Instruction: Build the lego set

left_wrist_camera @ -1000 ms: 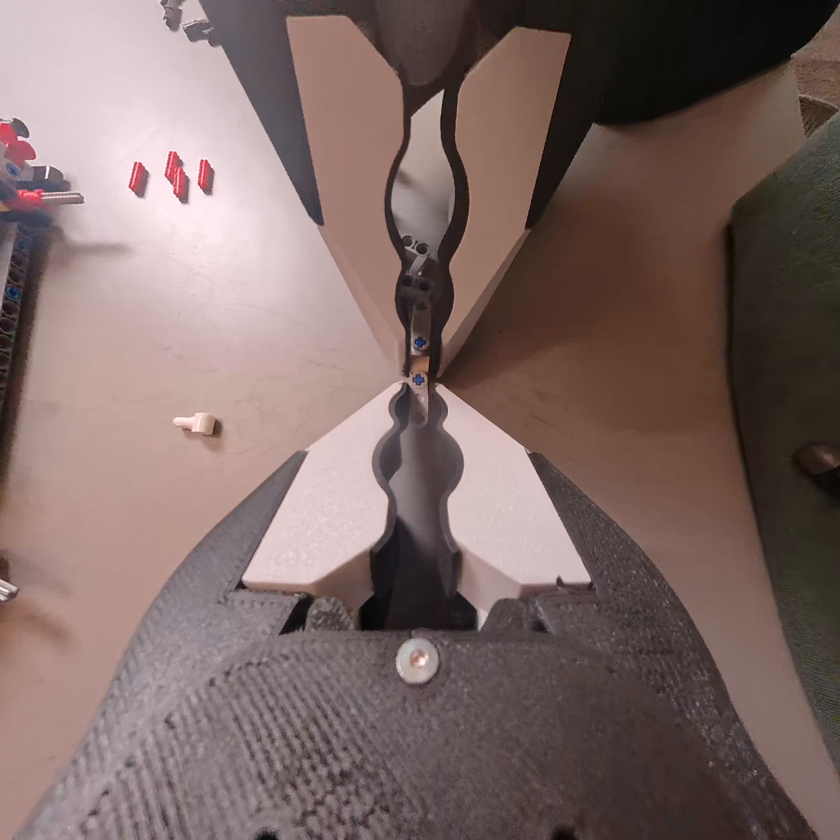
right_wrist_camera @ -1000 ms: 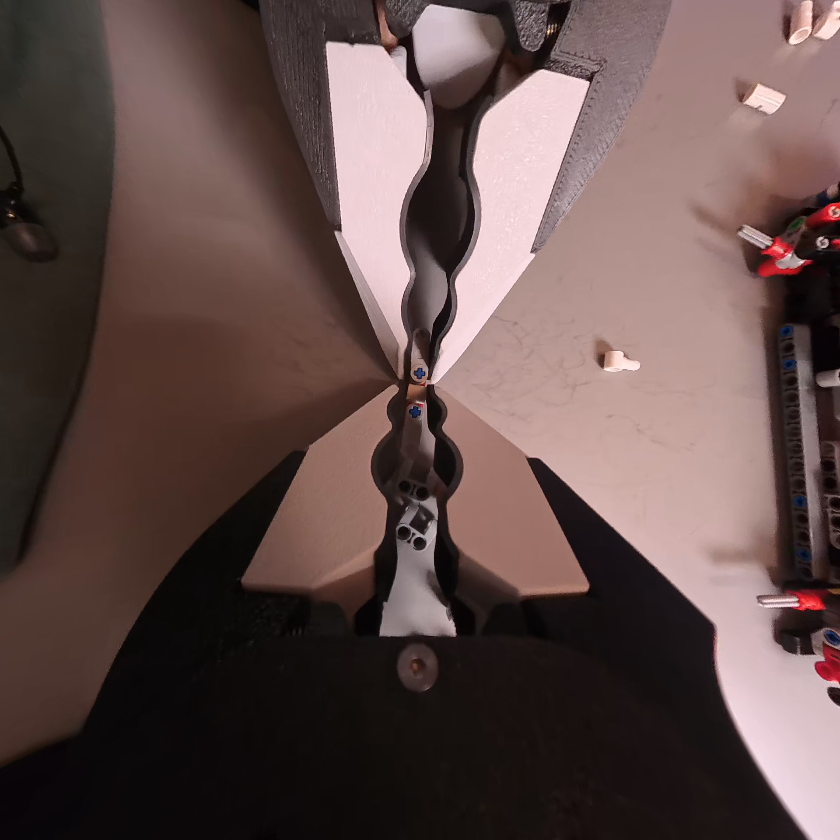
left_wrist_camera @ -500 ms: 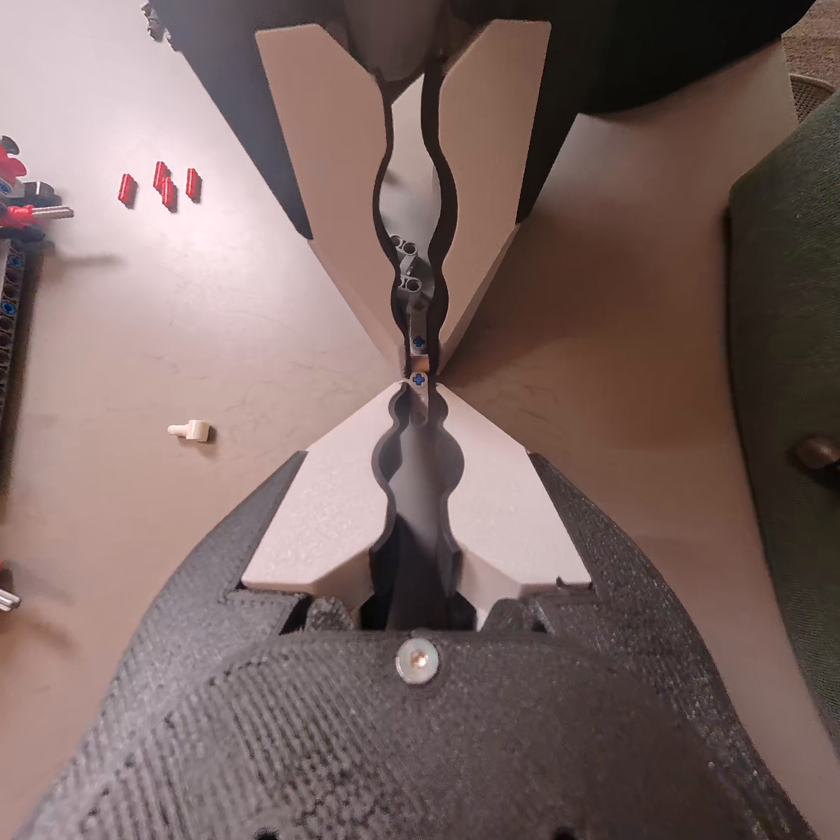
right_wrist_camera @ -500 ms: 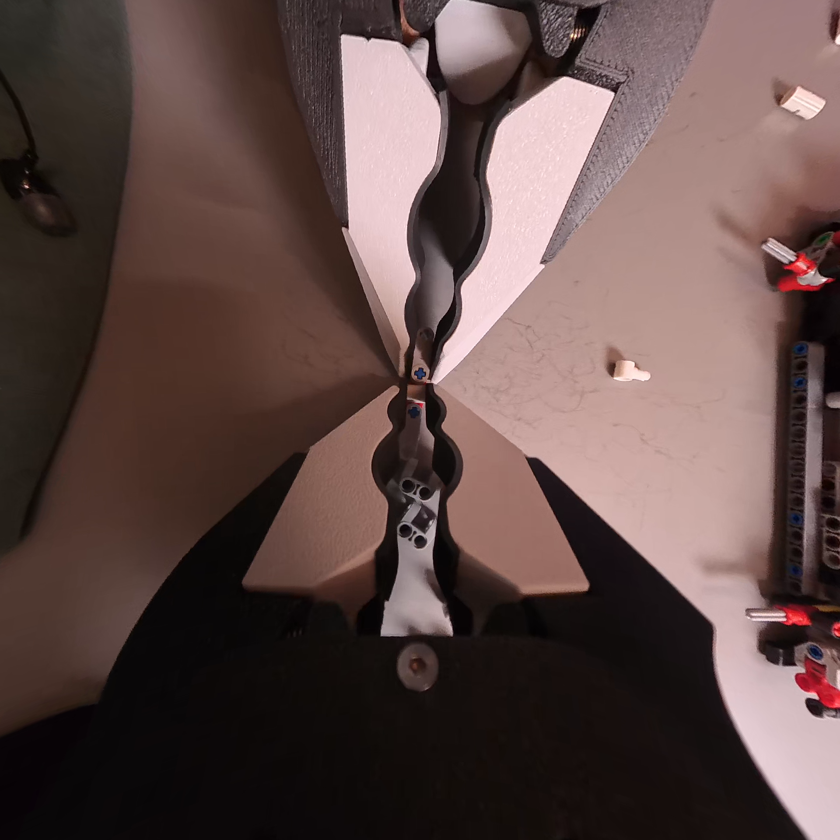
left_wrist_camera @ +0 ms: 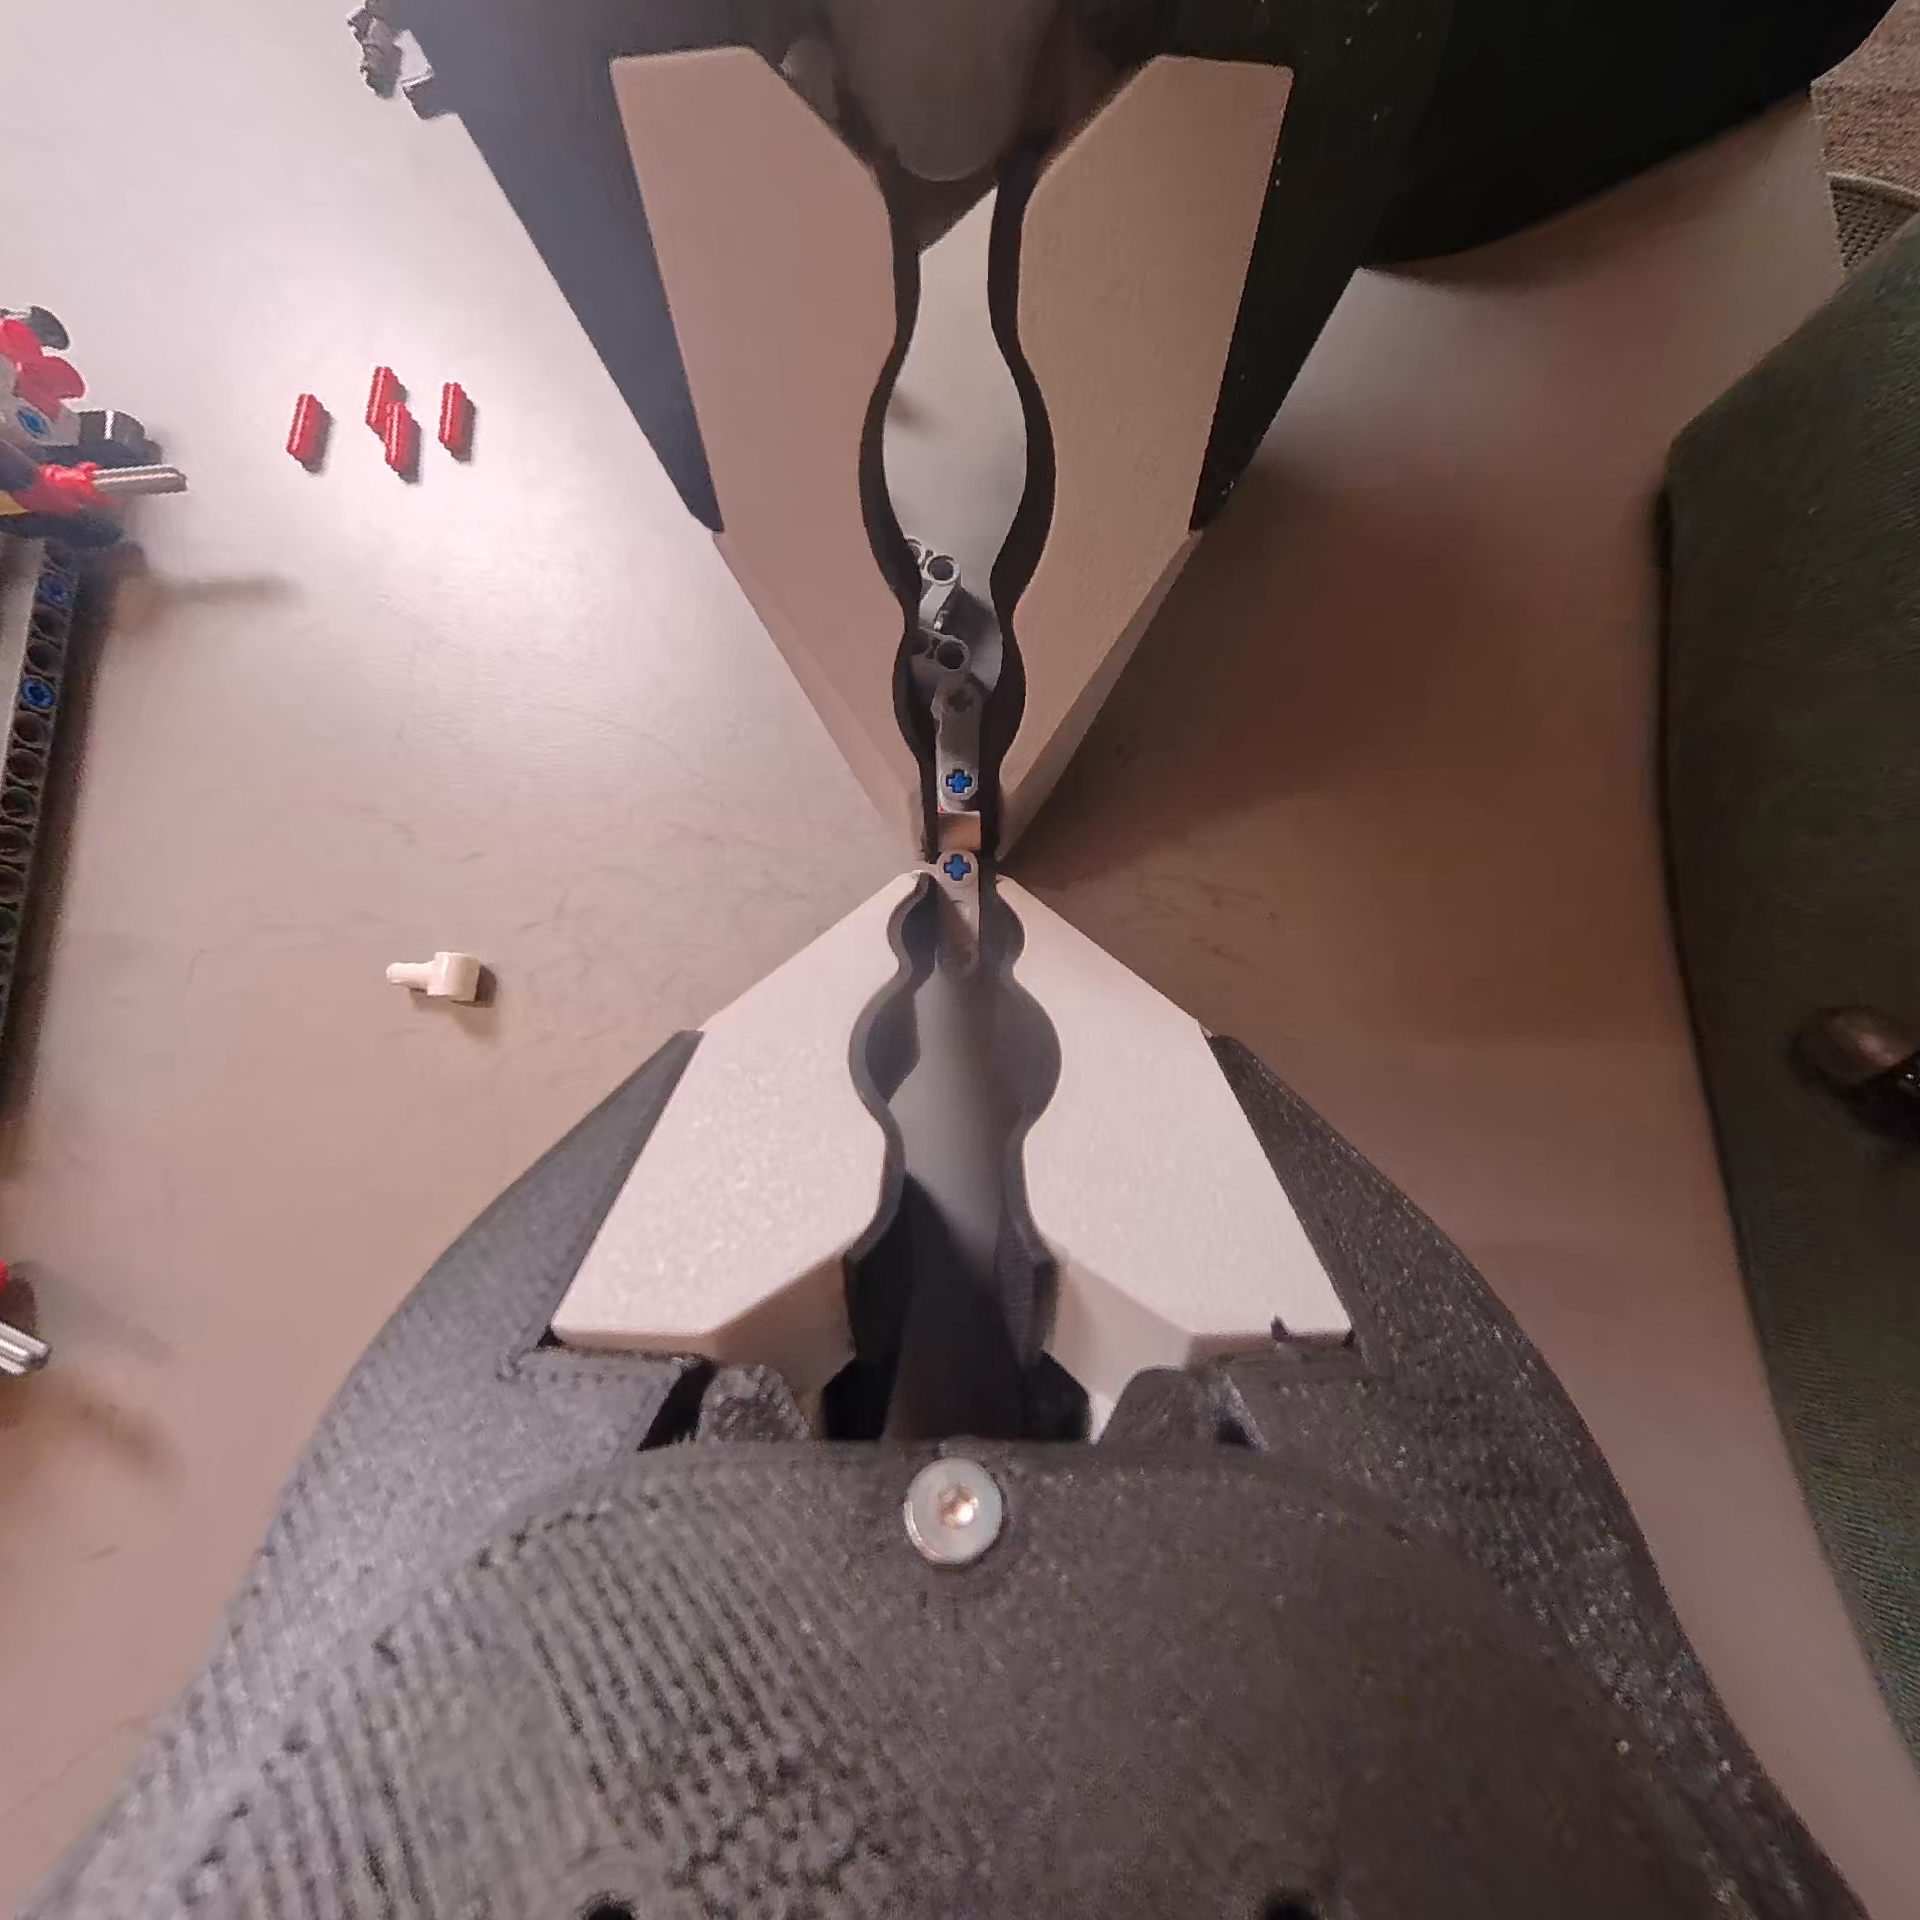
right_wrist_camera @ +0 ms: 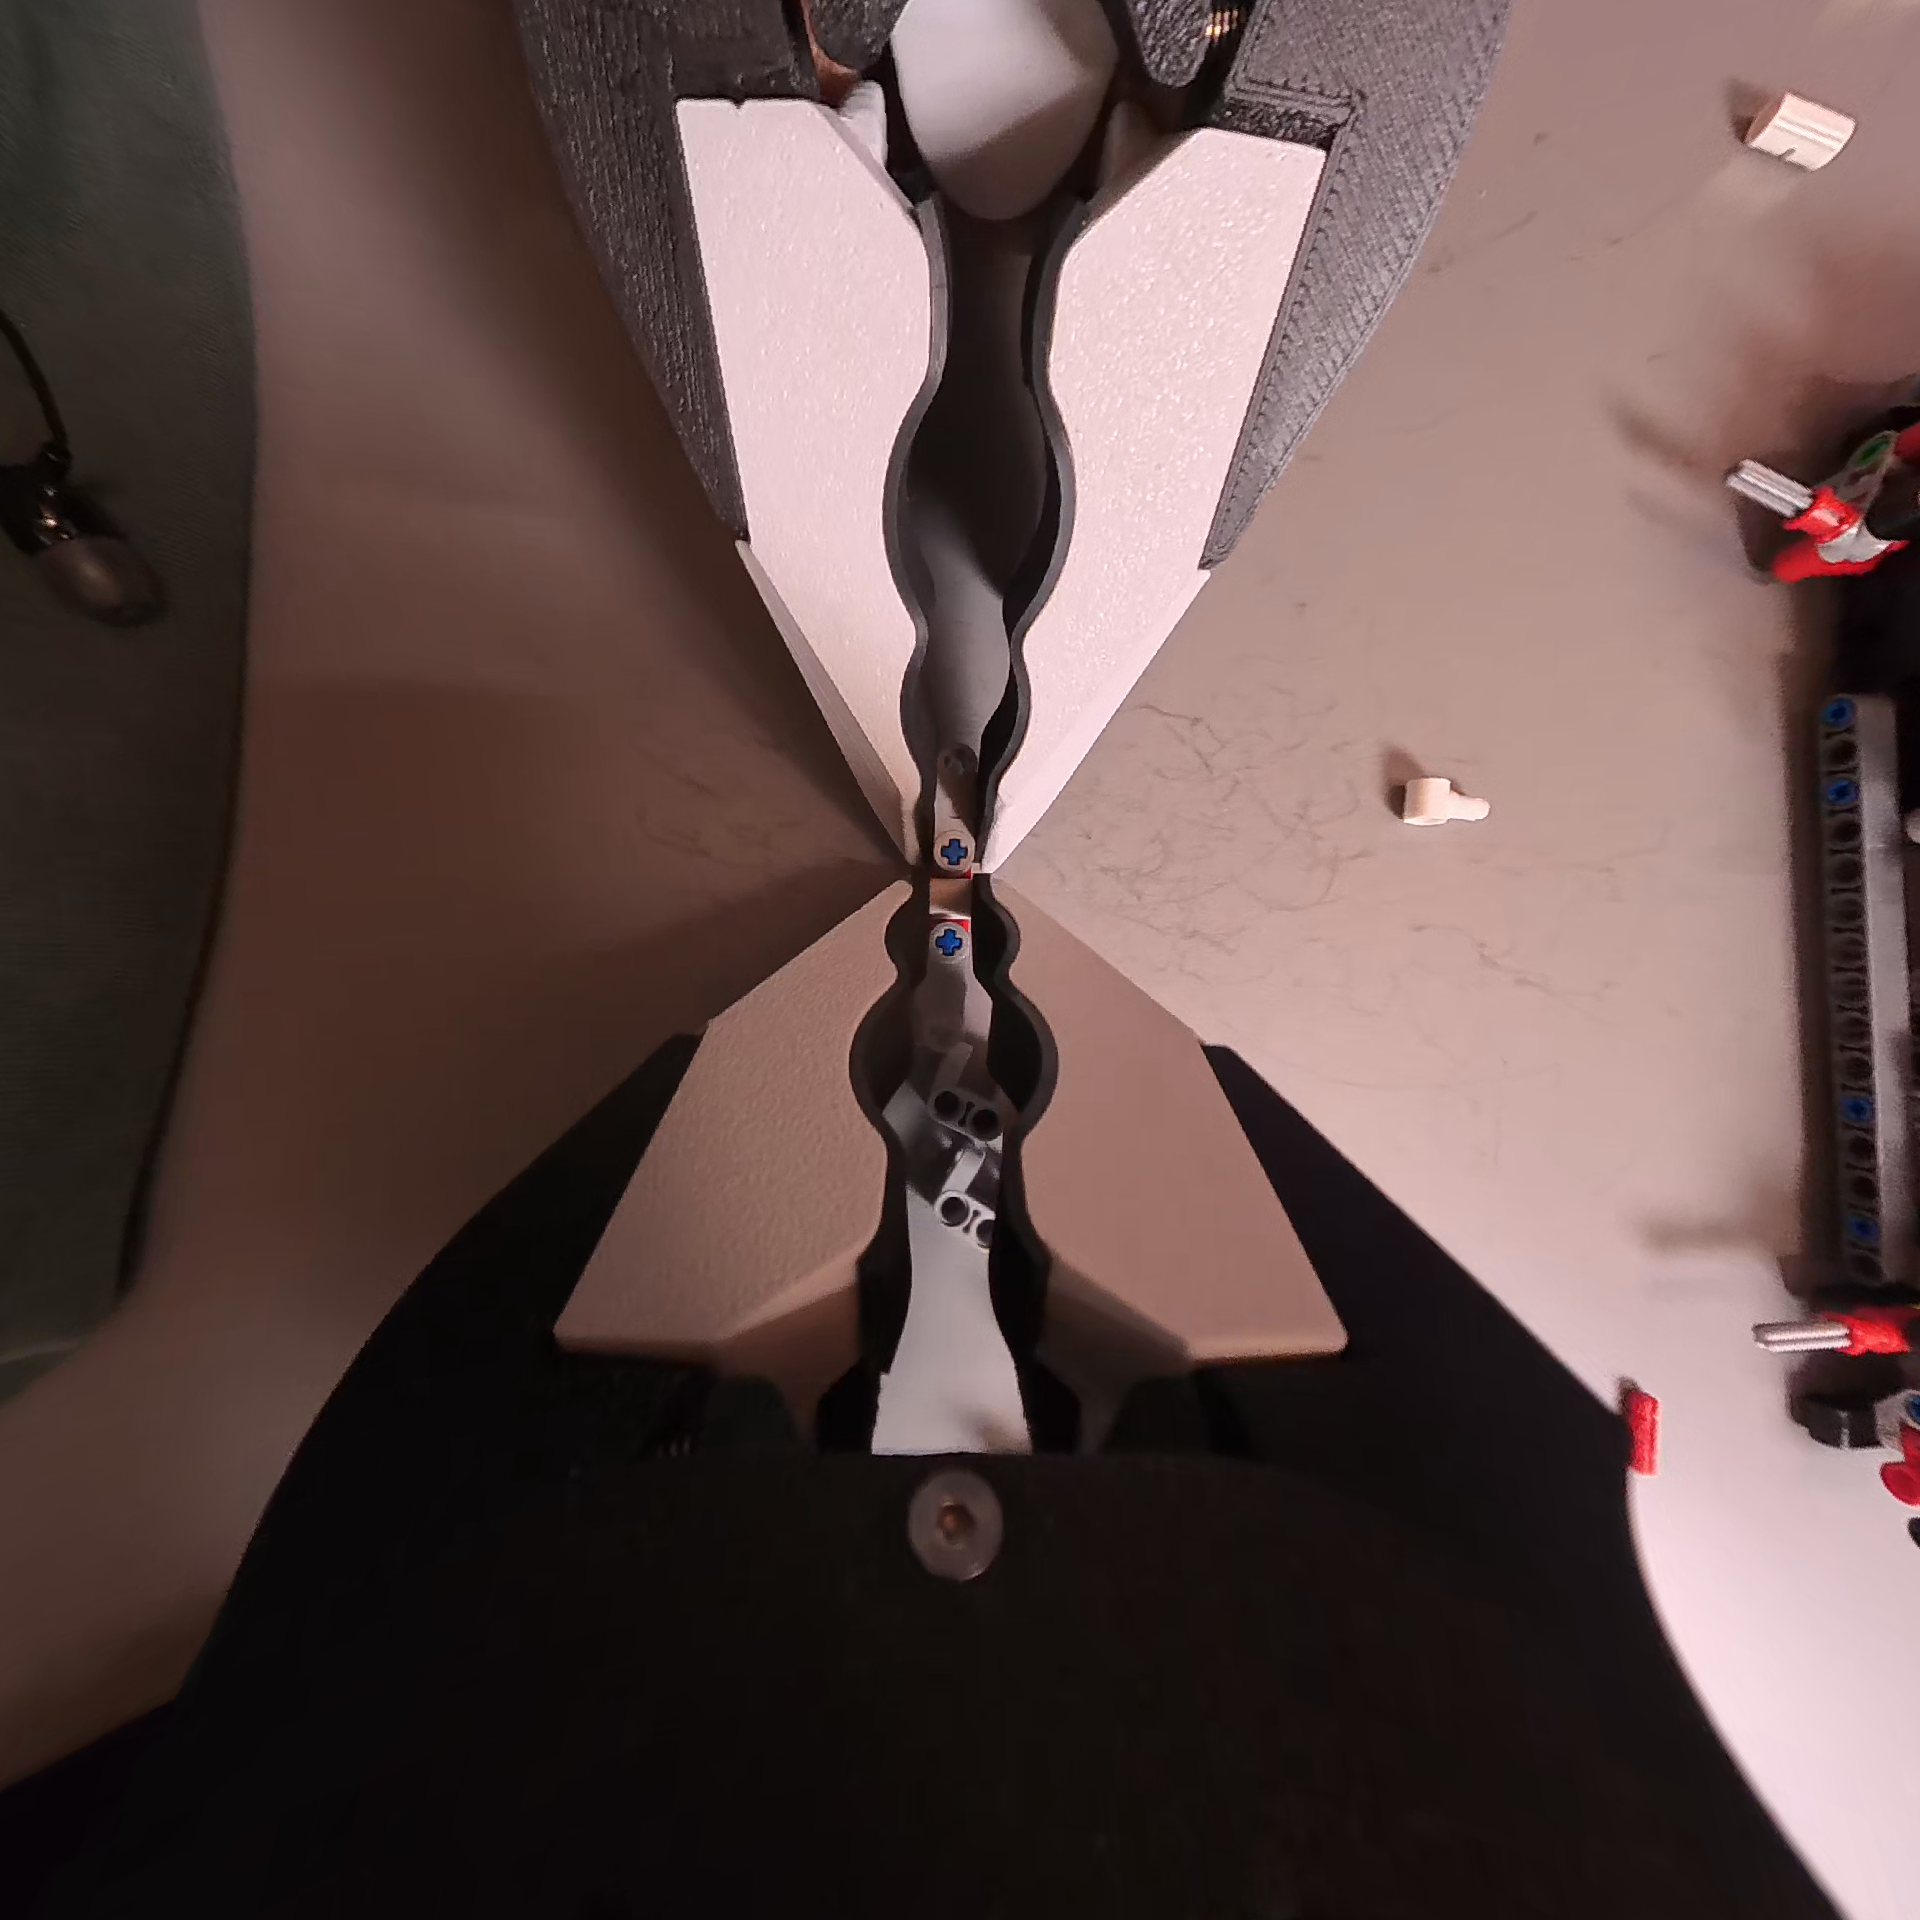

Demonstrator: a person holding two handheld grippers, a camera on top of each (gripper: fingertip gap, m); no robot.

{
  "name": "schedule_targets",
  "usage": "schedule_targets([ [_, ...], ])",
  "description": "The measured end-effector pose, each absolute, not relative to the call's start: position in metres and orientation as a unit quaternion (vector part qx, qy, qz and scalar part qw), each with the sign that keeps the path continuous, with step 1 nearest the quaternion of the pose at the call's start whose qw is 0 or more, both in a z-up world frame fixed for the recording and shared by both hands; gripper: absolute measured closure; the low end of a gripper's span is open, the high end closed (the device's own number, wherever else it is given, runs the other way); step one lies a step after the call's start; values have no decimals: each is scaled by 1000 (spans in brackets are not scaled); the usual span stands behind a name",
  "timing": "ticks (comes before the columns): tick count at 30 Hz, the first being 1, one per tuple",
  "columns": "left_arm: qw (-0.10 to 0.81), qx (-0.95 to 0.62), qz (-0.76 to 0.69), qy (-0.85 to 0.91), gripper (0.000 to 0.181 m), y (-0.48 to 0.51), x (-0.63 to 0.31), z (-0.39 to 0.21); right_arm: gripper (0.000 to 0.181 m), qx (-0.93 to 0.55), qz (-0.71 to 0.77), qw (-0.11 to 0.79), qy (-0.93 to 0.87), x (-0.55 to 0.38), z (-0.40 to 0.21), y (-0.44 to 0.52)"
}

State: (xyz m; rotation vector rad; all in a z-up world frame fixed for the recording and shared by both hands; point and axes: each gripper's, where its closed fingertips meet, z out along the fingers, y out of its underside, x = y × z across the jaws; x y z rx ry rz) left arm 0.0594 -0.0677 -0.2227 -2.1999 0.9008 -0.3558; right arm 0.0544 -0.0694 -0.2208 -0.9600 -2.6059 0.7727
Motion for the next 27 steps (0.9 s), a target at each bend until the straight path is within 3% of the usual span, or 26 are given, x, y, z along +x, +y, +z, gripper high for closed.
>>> schedule_targets([
  [10,360,-852,-146,352,175,-69,60,-223,176,-334,274,130,-893,55,-221,-70],
  [15,360,-851,-143,354,175,-69,61,-223,160,-328,284,137,-891,58,-215,-65],
  [27,377,-841,-124,368,175,-67,60,-222,176,-323,262,140,-898,66,-222,-58],
])
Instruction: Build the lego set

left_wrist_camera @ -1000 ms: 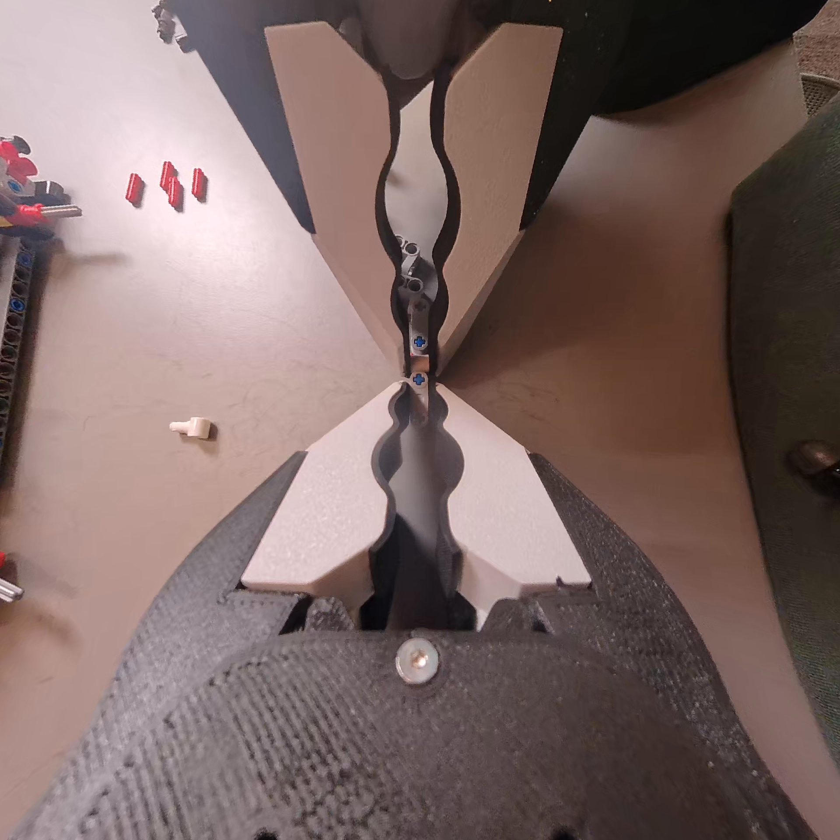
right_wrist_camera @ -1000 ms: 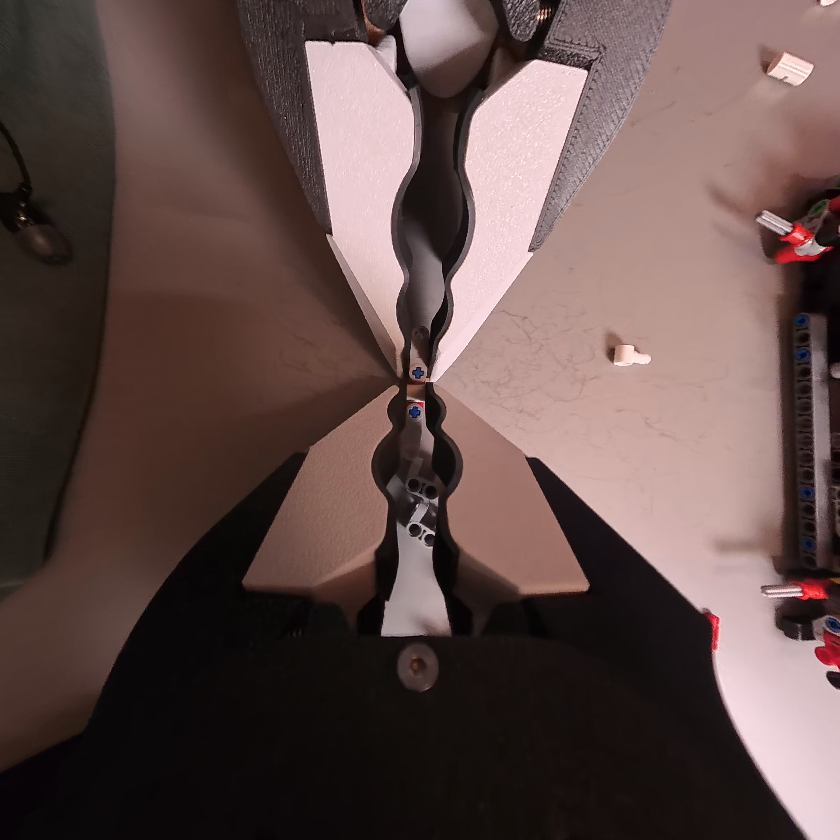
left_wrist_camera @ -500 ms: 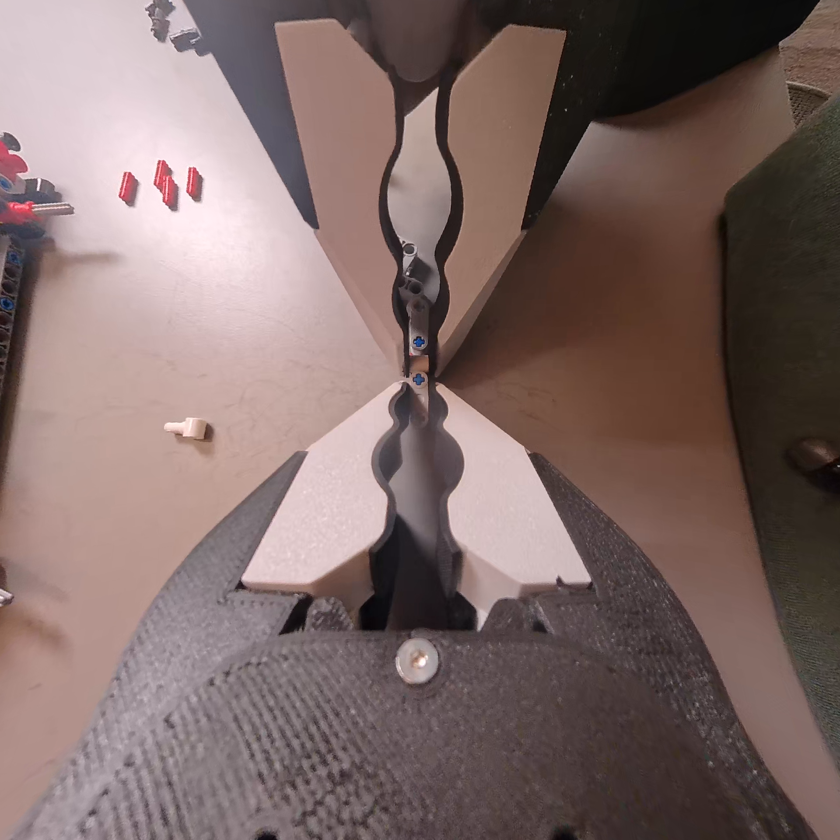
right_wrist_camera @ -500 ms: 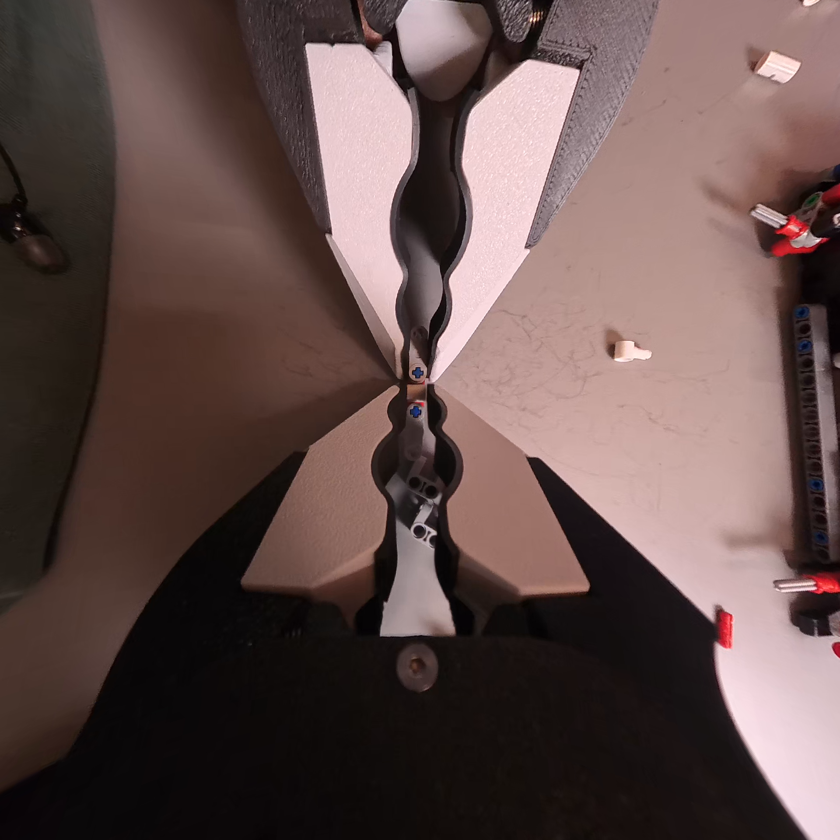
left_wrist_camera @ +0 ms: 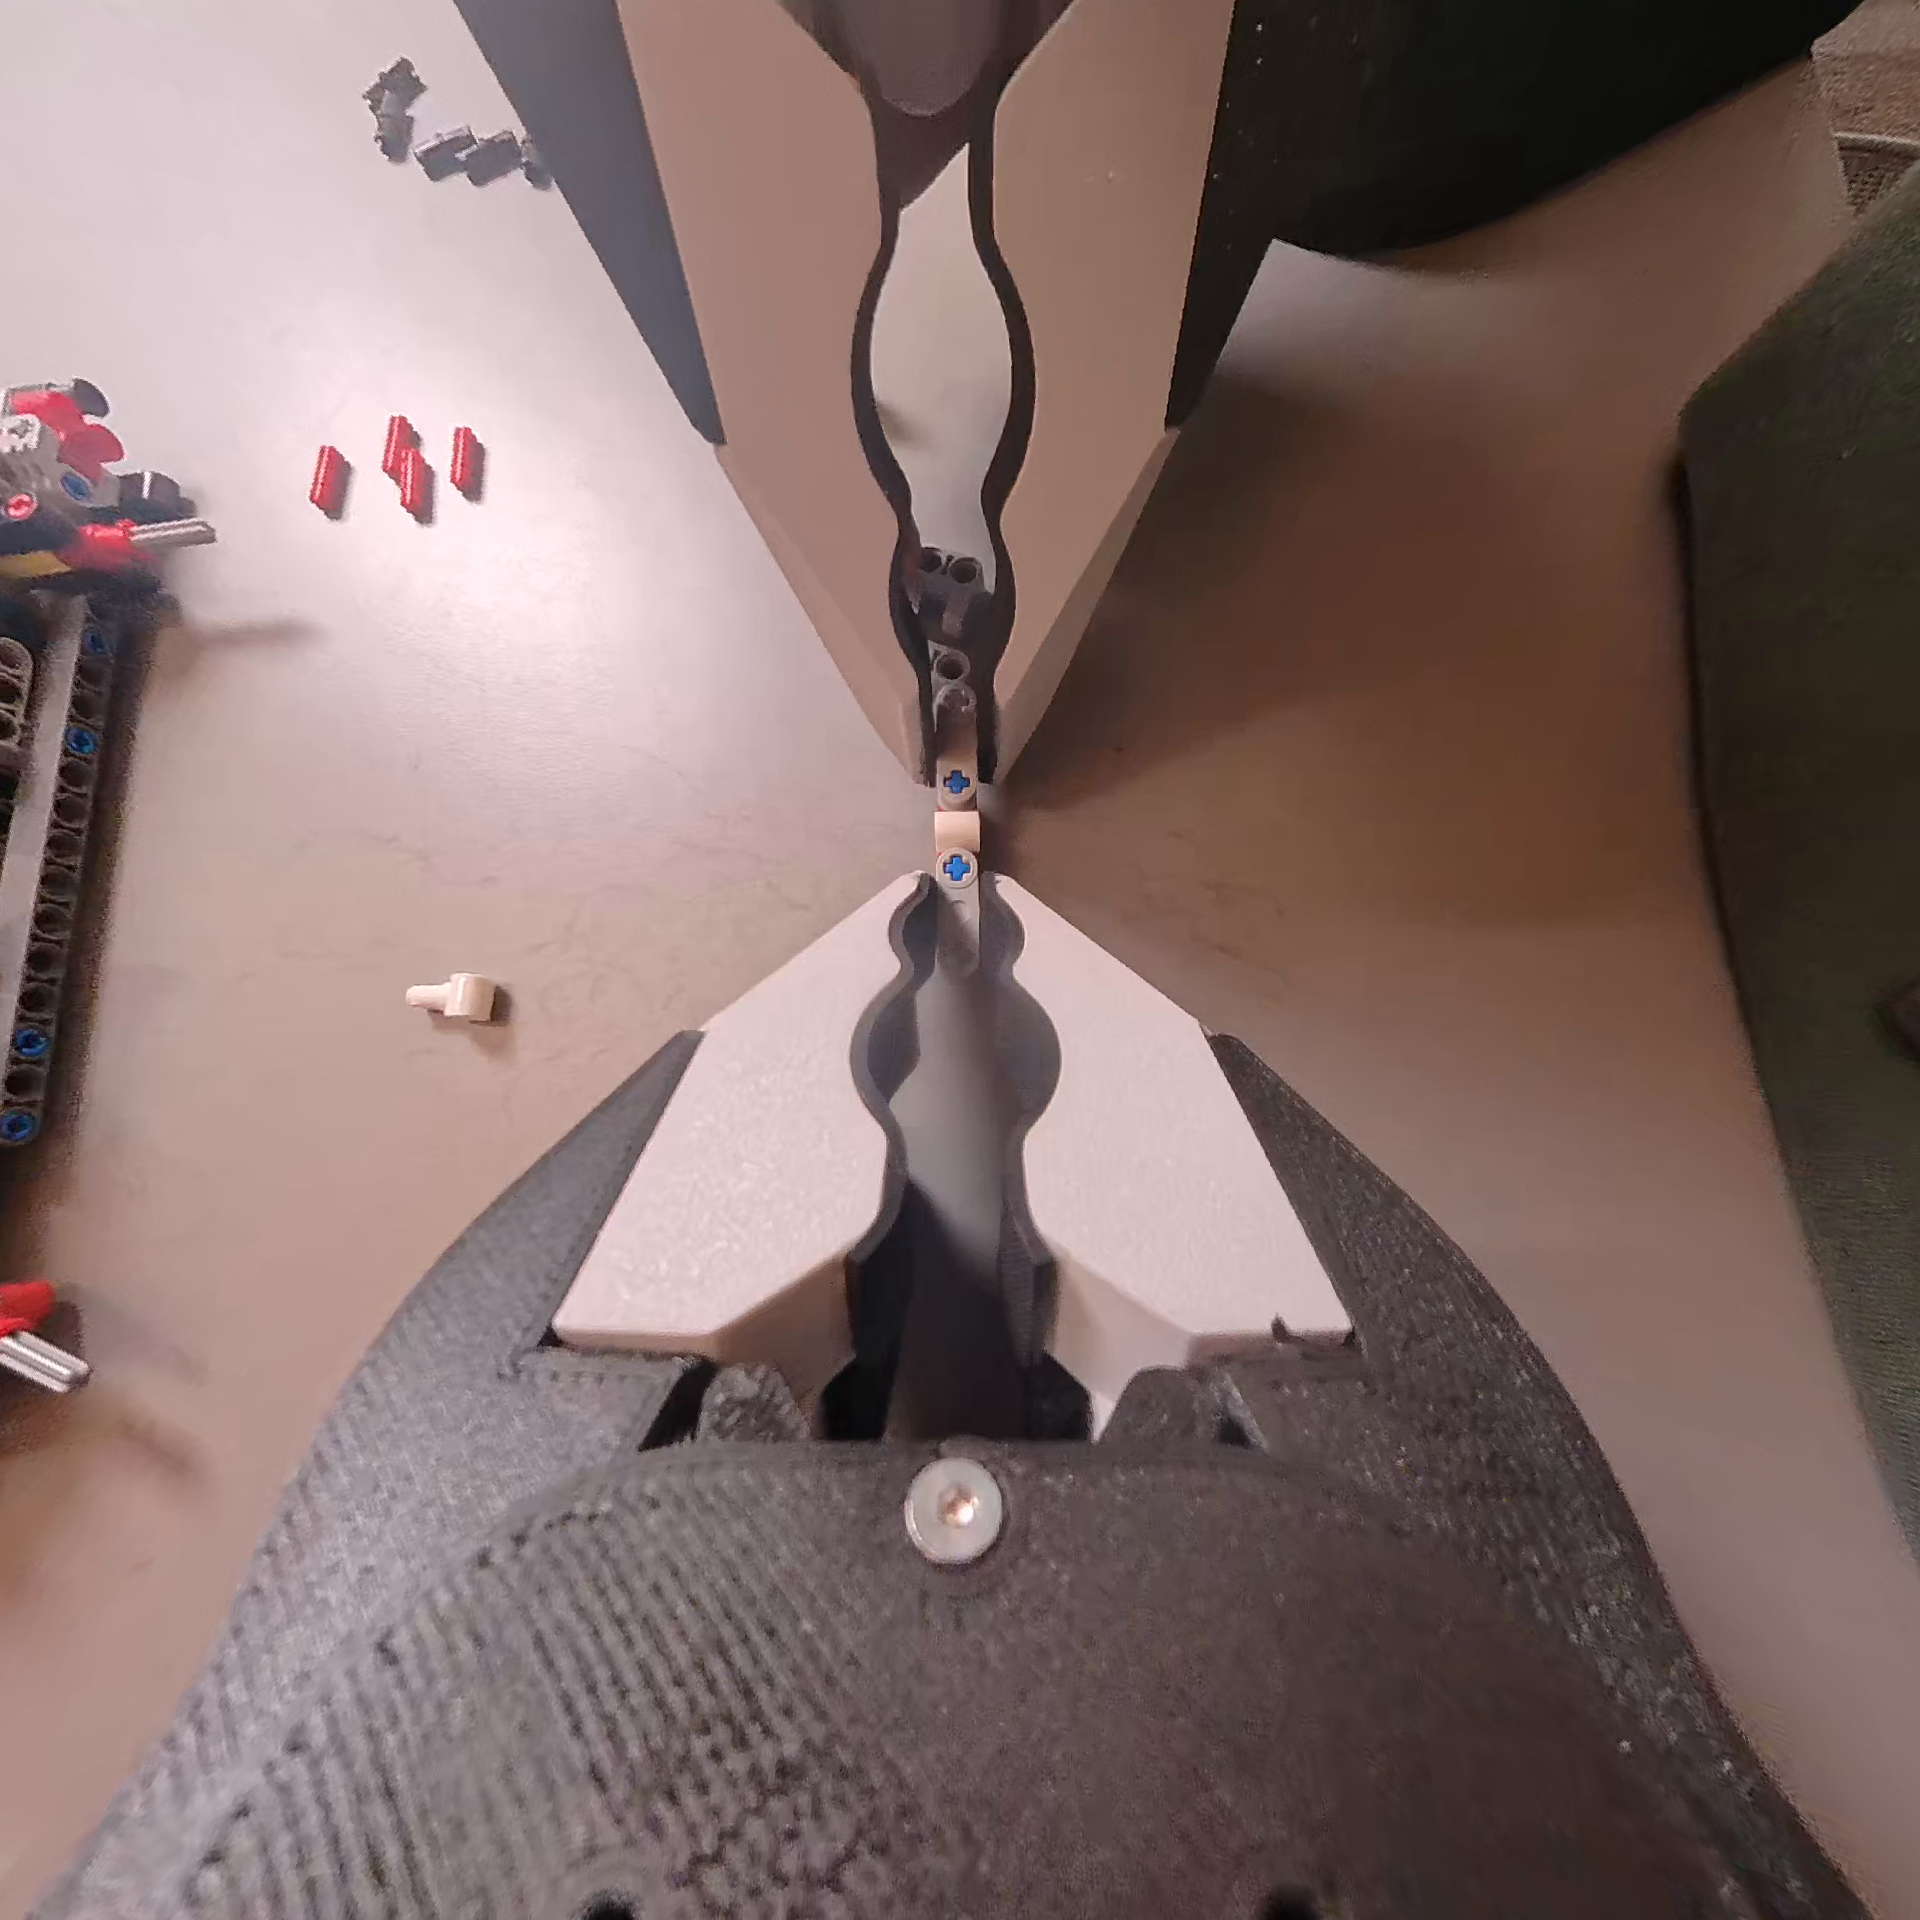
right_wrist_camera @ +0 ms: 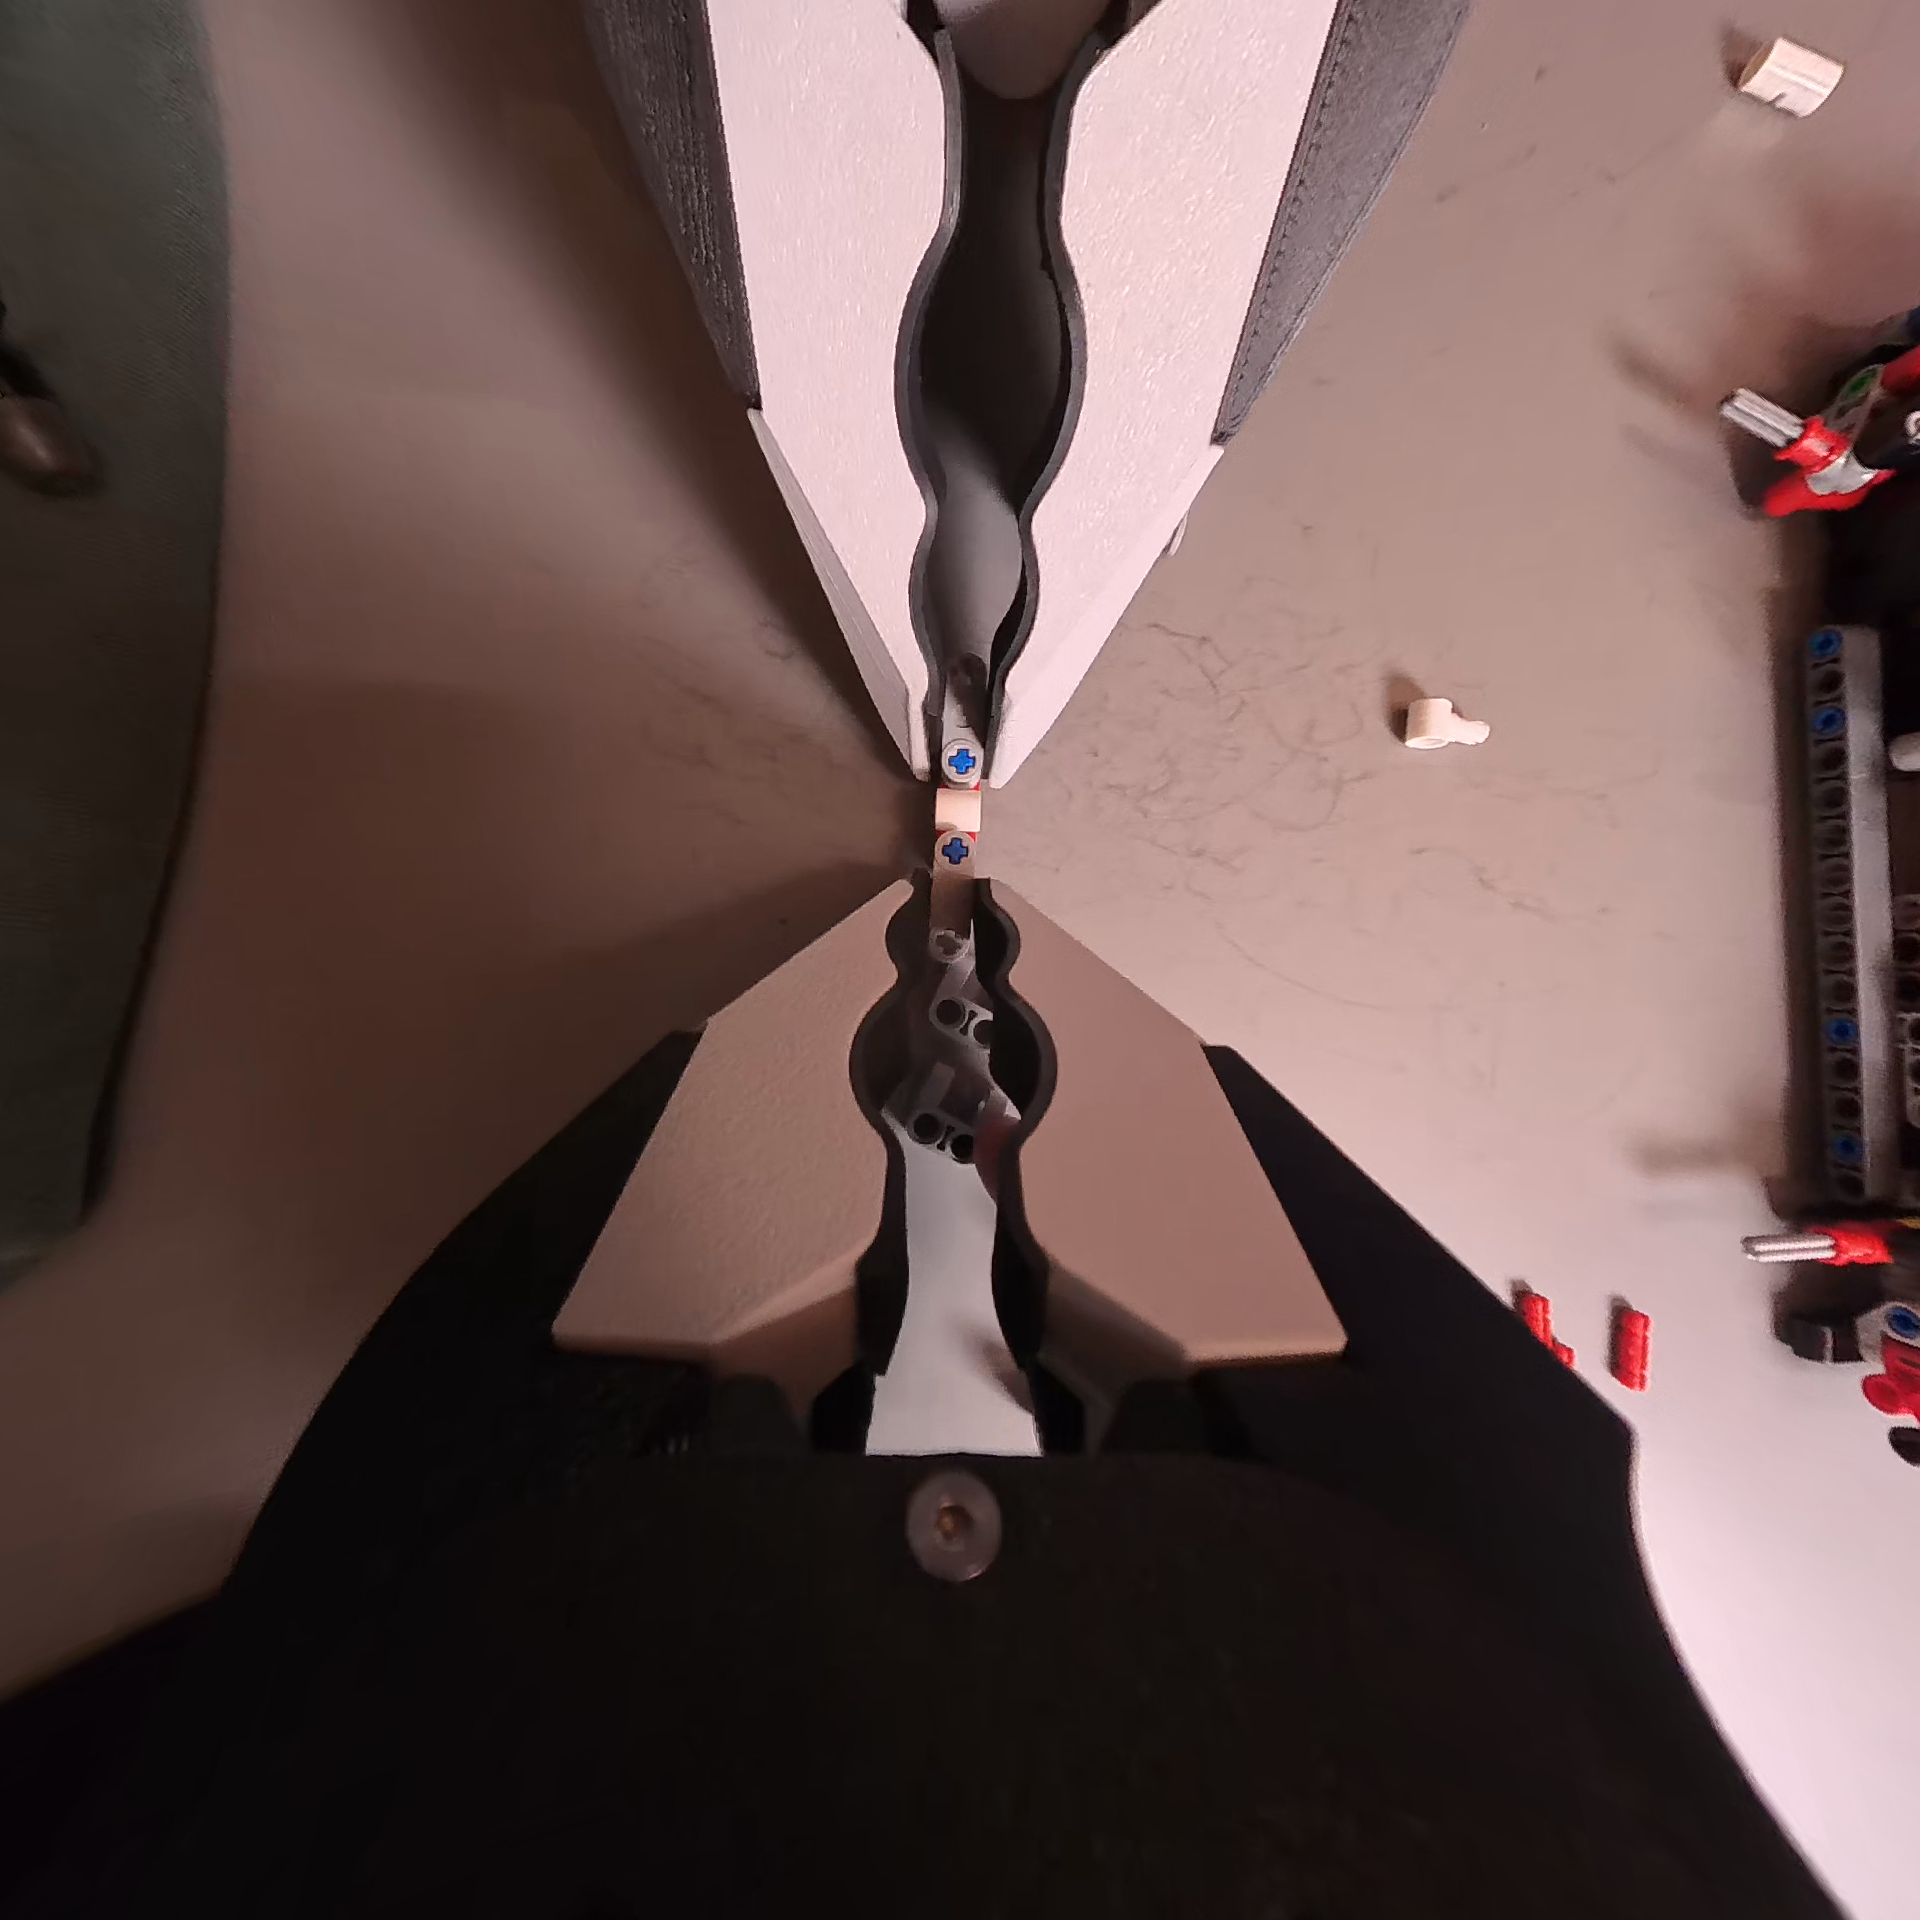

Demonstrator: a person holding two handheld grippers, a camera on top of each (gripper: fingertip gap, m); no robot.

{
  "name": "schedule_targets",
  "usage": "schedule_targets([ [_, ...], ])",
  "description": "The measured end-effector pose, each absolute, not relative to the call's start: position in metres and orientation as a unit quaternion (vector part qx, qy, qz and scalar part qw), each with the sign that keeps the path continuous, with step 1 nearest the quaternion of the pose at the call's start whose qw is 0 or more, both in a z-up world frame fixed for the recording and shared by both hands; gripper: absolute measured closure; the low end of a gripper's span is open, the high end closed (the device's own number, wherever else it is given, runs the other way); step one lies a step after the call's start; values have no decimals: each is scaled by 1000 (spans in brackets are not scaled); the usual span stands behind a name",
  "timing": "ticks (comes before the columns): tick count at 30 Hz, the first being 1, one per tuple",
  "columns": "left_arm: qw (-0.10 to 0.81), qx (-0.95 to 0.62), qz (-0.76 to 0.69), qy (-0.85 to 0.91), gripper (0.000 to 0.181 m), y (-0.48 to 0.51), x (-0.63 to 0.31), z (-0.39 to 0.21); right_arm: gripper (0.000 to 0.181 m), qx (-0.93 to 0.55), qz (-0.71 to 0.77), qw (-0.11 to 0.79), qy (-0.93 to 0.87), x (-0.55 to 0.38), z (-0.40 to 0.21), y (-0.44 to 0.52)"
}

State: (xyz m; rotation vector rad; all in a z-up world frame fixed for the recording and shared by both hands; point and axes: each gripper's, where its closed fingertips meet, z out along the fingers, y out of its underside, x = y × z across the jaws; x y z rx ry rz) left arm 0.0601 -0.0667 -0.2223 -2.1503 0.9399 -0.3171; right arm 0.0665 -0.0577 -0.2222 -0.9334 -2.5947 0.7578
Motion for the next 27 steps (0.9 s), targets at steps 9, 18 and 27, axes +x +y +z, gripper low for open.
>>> schedule_targets([
  [9,388,-836,-110,371,175,-64,60,-222,167,-321,278,165,-890,58,-216,-61],
  [18,387,-844,-104,357,175,-62,59,-222,176,-332,278,166,-886,53,-222,-66],
  [27,388,-846,-100,351,175,-62,58,-222,176,-356,274,165,-878,51,-222,-65],
])
